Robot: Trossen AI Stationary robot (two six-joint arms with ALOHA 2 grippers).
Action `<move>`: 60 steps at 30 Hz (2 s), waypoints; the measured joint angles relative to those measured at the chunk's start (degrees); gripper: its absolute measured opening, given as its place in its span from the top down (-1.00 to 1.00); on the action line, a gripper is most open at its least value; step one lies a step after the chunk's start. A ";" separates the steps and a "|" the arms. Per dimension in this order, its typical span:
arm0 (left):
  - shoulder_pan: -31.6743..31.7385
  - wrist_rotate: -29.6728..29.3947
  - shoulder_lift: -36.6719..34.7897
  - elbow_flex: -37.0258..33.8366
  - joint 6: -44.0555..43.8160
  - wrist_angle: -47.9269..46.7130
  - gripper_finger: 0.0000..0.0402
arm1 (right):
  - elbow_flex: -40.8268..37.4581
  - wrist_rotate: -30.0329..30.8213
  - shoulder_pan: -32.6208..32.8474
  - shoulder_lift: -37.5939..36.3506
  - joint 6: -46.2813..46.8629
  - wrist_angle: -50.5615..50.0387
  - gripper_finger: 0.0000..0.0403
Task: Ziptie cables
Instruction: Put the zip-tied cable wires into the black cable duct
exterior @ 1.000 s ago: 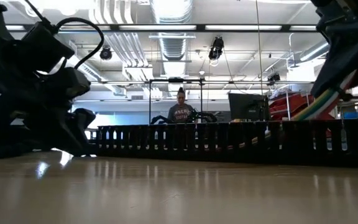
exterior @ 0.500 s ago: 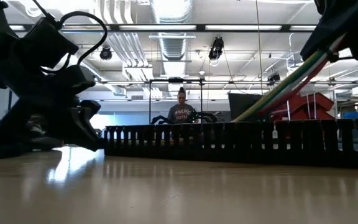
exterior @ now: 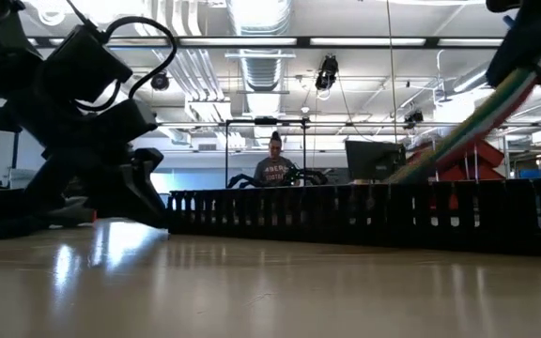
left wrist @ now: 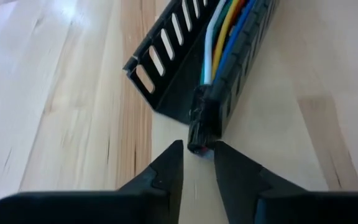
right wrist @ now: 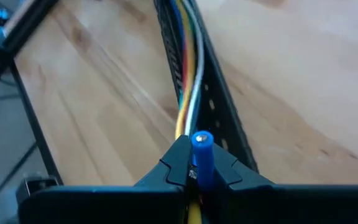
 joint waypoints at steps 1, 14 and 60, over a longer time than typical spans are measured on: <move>0.00 0.01 0.26 0.37 -0.25 0.01 0.63 | 0.00 -0.56 0.13 0.00 -0.44 -0.08 0.98; -0.33 1.93 -1.78 5.60 -1.73 -11.41 0.44 | -0.02 -3.47 0.26 -0.25 -4.53 -3.77 0.99; -8.32 4.19 5.32 22.02 -10.21 -4.77 0.41 | -0.44 -1.50 2.51 0.11 -31.80 -3.46 0.99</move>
